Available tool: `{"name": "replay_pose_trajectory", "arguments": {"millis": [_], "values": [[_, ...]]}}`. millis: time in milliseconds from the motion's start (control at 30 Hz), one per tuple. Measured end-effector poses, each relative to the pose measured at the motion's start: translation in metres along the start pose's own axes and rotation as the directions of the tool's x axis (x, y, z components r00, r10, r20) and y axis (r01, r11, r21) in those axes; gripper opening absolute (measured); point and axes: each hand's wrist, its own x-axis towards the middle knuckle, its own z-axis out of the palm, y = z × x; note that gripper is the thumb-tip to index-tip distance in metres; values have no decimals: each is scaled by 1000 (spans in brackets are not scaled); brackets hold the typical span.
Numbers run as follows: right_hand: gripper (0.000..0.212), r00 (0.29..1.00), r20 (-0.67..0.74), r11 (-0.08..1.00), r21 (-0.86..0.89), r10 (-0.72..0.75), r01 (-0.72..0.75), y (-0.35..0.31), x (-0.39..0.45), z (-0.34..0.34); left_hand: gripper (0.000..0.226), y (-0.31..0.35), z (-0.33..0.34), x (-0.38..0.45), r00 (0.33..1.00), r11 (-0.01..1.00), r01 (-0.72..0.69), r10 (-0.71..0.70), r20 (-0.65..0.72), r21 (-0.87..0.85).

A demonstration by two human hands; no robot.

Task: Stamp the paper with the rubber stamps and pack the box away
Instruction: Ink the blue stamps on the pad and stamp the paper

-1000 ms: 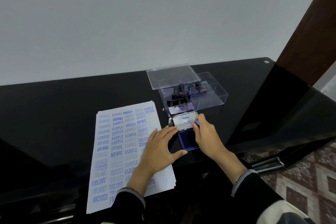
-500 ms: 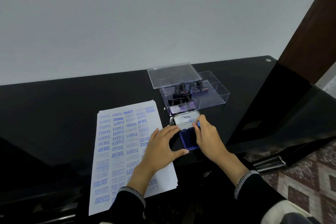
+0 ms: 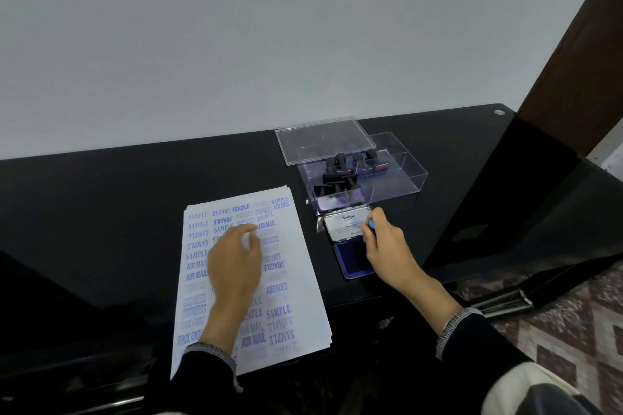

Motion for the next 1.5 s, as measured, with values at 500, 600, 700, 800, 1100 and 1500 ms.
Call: {"name": "replay_pose_trajectory", "arguments": {"millis": [500, 600, 700, 800, 1100, 1500], "values": [[18, 1000, -5, 1000, -1, 27, -27, -5, -3, 1, 82, -39, -37, 34, 916, 862, 379, -402, -1, 337], [15, 999, -23, 999, 20, 34, -33, -5, -11, 3, 84, -41, -38, 32, 930, 872, 348, -366, -13, 343], [13, 999, -21, 999, 18, 50, -50, -5, -13, 3, 87, -44, -34, 27, 952, 889, 299, -303, -45, 346], [15, 999, 15, 999, 2, 50, -50, -8, -6, 0, 87, -46, -29, 23, 962, 896, 272, -258, -87, 350], [16, 996, 43, 997, -7, 78, -78, -9, 0, -3, 84, -50, -24, 20, 971, 906, 236, -206, -122, 351], [15, 994, 61, 996, -33, 89, -87, -10, 2, -3, 86, -53, -22, 19, 974, 902, 224, -190, -127, 368]]}}
